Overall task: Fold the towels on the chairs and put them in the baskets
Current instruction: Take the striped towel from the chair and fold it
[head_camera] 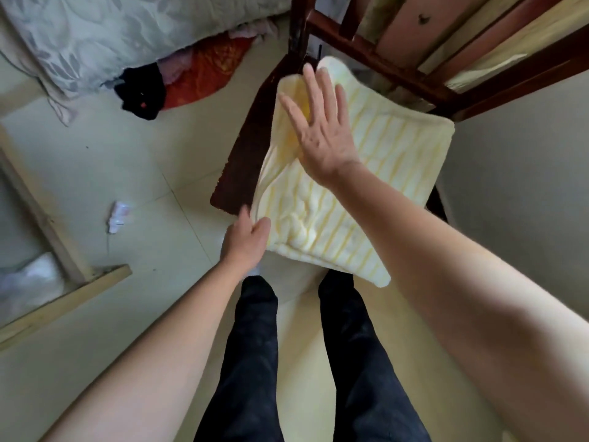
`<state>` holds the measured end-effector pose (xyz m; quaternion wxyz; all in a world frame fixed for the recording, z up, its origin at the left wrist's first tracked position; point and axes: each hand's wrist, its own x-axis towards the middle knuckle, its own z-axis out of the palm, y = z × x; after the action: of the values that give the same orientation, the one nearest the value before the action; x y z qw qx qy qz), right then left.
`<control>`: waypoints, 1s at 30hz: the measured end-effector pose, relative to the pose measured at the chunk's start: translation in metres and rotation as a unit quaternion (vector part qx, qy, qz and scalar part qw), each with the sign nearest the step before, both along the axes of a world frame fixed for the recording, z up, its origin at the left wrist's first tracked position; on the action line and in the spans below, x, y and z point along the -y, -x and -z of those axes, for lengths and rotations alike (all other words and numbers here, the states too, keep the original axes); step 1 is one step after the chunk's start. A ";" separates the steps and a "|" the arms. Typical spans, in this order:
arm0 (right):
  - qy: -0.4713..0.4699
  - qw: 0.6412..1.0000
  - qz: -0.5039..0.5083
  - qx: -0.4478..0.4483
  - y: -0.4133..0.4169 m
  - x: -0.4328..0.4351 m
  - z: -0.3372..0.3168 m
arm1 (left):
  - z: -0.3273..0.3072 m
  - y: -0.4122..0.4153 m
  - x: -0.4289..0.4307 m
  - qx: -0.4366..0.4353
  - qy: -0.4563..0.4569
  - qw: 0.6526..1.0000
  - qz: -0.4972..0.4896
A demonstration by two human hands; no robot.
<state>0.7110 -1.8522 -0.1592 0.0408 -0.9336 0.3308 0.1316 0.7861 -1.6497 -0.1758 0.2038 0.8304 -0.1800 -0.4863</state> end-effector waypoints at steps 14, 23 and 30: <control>-0.199 0.728 0.645 0.120 0.180 -0.029 0.026 | 0.022 0.003 0.039 0.027 -0.066 0.997 -0.010; -0.302 0.560 0.729 0.254 0.214 -0.028 0.032 | 0.035 0.011 0.100 0.006 0.071 0.989 -0.133; -0.459 0.512 0.716 0.119 0.242 -0.033 0.035 | 0.033 0.028 0.082 0.380 0.026 0.900 0.214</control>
<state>0.4694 -1.8189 -0.1938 0.5830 -0.2382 0.7727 0.0788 0.7584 -1.7315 -0.2091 0.0329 0.8879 -0.4297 -0.1611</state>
